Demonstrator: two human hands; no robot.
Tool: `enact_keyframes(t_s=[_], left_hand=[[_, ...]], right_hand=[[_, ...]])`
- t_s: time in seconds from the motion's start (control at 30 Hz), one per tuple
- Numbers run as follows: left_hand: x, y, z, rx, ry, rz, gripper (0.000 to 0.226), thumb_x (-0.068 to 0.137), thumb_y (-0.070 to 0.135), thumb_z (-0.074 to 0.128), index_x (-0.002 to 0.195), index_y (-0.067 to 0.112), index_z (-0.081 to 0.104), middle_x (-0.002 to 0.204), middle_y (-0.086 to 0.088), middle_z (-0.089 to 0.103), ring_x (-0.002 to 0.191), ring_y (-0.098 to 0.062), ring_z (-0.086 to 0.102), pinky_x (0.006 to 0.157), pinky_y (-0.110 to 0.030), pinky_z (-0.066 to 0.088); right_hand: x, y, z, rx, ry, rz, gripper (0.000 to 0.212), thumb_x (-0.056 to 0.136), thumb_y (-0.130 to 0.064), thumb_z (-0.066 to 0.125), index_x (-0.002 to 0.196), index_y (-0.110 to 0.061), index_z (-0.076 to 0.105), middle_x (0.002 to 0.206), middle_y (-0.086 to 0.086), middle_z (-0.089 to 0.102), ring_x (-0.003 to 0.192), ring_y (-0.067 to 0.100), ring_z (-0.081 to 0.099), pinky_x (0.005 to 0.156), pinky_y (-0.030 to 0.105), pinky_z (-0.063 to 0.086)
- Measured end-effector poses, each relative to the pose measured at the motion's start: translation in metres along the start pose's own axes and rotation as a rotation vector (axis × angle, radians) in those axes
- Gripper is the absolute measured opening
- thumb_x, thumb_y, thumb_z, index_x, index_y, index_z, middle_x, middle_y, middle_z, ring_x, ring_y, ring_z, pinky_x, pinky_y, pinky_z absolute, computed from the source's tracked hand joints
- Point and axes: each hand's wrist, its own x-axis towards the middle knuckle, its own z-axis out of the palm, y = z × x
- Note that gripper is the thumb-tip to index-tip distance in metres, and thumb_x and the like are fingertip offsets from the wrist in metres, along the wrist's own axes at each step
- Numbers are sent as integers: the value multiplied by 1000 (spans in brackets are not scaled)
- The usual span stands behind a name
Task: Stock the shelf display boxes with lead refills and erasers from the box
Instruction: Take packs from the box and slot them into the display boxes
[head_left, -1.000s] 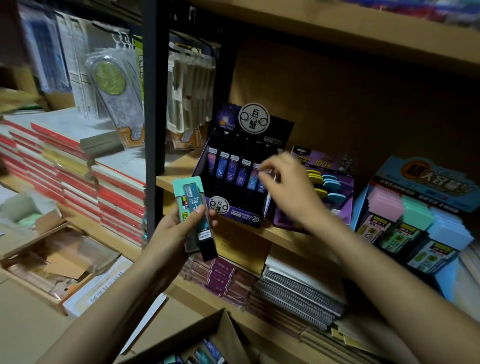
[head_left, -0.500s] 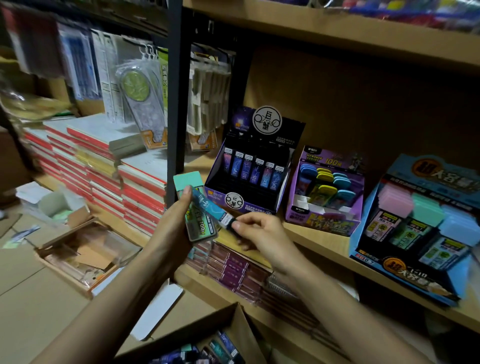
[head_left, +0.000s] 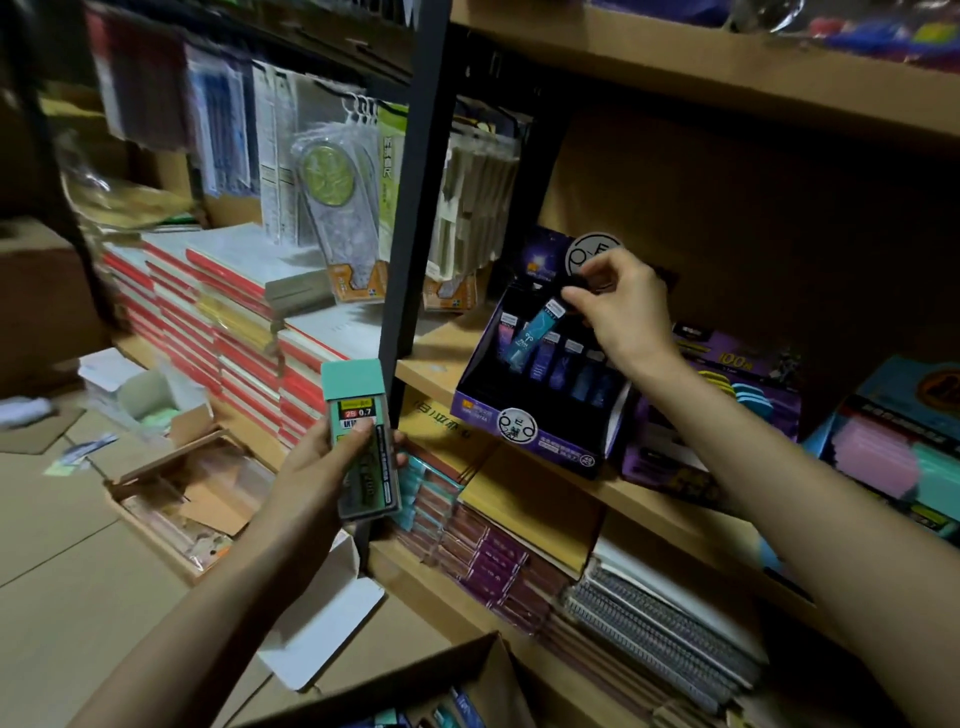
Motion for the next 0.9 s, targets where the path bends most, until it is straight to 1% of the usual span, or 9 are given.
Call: enact_keyframes(t_s=[0.03, 0.07, 0.2, 0.27, 0.37, 0.5, 0.73, 0.8, 0.9], left_hand=[[1, 0, -1, -3, 4, 5, 27, 94, 28, 49, 118, 19, 57, 91, -1, 74, 79, -14, 72, 57, -27, 56], [2, -1, -2, -5, 3, 10, 28, 93, 28, 50, 118, 18, 57, 93, -2, 74, 79, -14, 72, 57, -27, 56], [5, -4, -3, -7, -8, 12, 36, 88, 32, 54, 121, 20, 56, 102, -7, 72, 84, -16, 71, 60, -28, 56], [6, -5, -4, -9, -9, 11, 39, 86, 34, 55, 123, 21, 55, 101, -6, 72, 85, -17, 71, 60, -29, 56], [7, -4, -3, -10, -6, 18, 43, 84, 35, 55, 124, 21, 54, 99, -5, 73, 85, -16, 72, 58, -28, 56], [6, -3, 1, -34, -10, 19, 42, 84, 34, 54, 124, 21, 54, 97, -5, 74, 84, -16, 72, 59, -28, 56], [6, -4, 2, -50, -9, 15, 40, 83, 34, 55, 121, 23, 54, 97, -5, 74, 83, -16, 72, 59, -27, 56], [6, -6, 3, -48, -16, 14, 39, 82, 36, 56, 119, 23, 55, 97, -5, 74, 82, -16, 72, 60, -27, 56], [6, -7, 5, -43, -30, 9, 39, 80, 37, 57, 116, 24, 56, 97, -5, 74, 82, -16, 72, 60, -27, 56]], right_hand=[[4, 0, 8, -57, -6, -55, 17, 81, -12, 71, 95, -11, 62, 89, 0, 61, 82, 12, 56, 67, 7, 38], [7, -1, 15, -106, -18, -100, 16, 81, -12, 70, 94, -9, 62, 88, -1, 60, 81, 10, 54, 63, 7, 35], [11, -3, 33, -196, -78, -176, 15, 81, -12, 71, 91, -7, 61, 86, -1, 59, 81, 13, 54, 70, 20, 37], [12, -4, 37, -180, -87, -180, 14, 80, -11, 72, 89, -8, 62, 85, -1, 61, 82, 14, 56, 71, 20, 40], [13, -5, 40, -109, -90, -134, 13, 78, -9, 73, 86, -11, 62, 82, 0, 61, 79, 12, 56, 64, 12, 39], [16, -7, 42, -158, -104, -159, 11, 79, -10, 72, 85, -11, 62, 82, -1, 61, 79, 13, 56, 68, 19, 38], [13, 5, 47, -170, -114, -154, 13, 78, -10, 73, 86, -10, 64, 81, -2, 61, 77, 12, 55, 68, 18, 39], [11, 8, 53, -184, -109, -140, 14, 79, -11, 73, 89, -8, 64, 87, 3, 65, 81, 15, 57, 72, 23, 44], [12, 10, 58, -311, -118, -216, 17, 82, -15, 70, 95, -6, 64, 98, 8, 64, 89, 23, 59, 80, 37, 49]])
